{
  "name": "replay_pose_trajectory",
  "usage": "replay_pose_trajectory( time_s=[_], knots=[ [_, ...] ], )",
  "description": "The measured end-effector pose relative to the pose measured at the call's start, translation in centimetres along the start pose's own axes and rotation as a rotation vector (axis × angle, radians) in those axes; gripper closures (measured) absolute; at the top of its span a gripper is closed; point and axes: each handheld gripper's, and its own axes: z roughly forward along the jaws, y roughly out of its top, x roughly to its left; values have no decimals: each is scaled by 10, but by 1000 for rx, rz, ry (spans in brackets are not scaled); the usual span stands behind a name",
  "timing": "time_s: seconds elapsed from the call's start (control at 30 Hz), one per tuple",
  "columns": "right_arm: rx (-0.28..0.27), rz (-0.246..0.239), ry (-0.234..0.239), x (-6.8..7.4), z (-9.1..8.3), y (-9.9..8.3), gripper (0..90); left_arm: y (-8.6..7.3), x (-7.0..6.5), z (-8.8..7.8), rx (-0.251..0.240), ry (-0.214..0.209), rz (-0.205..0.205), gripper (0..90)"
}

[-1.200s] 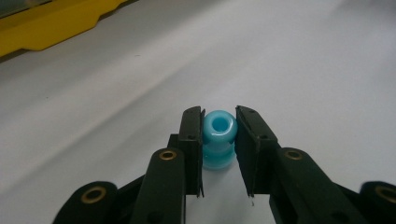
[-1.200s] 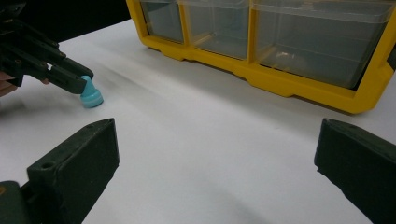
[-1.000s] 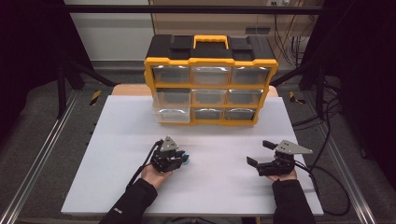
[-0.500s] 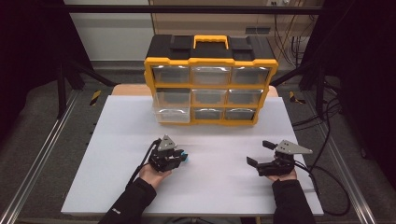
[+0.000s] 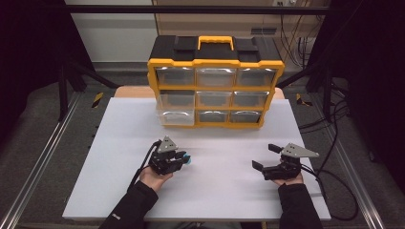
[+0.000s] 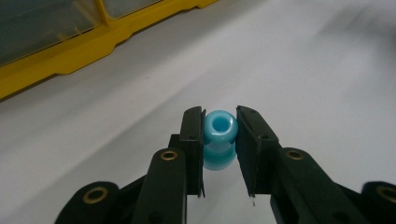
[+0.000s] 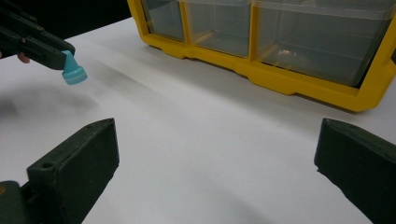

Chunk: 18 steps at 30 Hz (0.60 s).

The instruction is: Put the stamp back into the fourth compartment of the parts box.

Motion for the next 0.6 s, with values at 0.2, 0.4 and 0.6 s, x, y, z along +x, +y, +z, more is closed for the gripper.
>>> replay_pose_trajectory(
  time_s=[0.2,0.4,0.6],
  knots=[
    [-1,0,0,0,0,0,5,3,2,-6,-12,0,-6,722],
    [-1,0,0,0,0,0,5,7,3,-14,-24,2,-8,722],
    [-2,0,2,0,-1,0,5,11,5,-24,-44,7,-10,722]
  ],
)
